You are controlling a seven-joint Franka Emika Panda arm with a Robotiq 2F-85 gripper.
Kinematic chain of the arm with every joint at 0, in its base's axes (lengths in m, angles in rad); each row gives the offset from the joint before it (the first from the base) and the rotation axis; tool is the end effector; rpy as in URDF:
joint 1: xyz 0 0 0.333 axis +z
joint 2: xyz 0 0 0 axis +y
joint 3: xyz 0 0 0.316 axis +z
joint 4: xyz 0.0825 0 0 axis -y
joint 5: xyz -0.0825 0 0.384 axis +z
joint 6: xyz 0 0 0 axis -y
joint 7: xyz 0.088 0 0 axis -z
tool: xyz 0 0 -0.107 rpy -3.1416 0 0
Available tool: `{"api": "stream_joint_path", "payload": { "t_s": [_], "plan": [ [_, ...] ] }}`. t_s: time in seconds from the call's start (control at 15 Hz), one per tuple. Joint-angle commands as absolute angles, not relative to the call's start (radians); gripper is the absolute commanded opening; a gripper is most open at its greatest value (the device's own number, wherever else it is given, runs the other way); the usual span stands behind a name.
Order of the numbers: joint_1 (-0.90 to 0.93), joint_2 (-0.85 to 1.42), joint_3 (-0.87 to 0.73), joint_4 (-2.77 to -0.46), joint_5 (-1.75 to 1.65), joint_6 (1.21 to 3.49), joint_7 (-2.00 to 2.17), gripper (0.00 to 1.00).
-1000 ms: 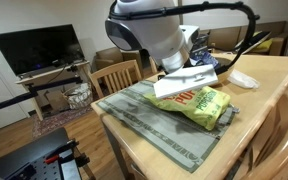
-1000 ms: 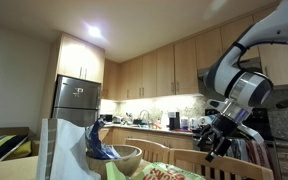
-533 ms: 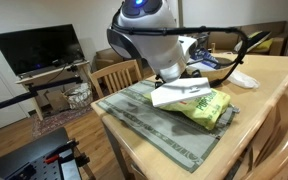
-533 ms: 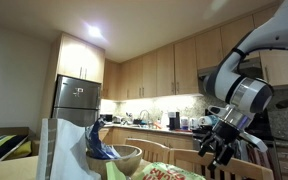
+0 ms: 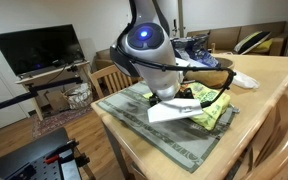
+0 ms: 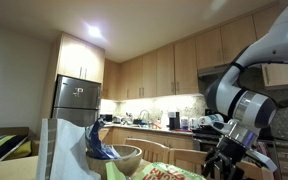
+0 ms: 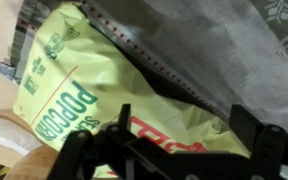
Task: Pick the bag of popcorn and pour its contents on the cloth on the table
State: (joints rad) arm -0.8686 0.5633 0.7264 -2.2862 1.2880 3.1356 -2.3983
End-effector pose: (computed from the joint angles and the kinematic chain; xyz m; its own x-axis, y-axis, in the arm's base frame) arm 0.4874 -0.1348 0.1570 0.5668 0.6632 0.4887 0.6805 -0.7113 0.1761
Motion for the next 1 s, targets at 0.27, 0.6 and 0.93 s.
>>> {"api": "stream_joint_path", "payload": {
  "t_s": [0.27, 0.6, 0.93],
  "plan": [
    [-0.902, 0.694, 0.792, -2.23, 1.3, 3.28, -2.587, 1.0],
    [-0.927, 0.748, 0.835, -2.218, 1.216, 3.366, -2.607, 1.0],
    [-0.904, 0.752, 0.822, -2.259, 1.196, 3.42, -2.604, 1.0]
  ]
}}
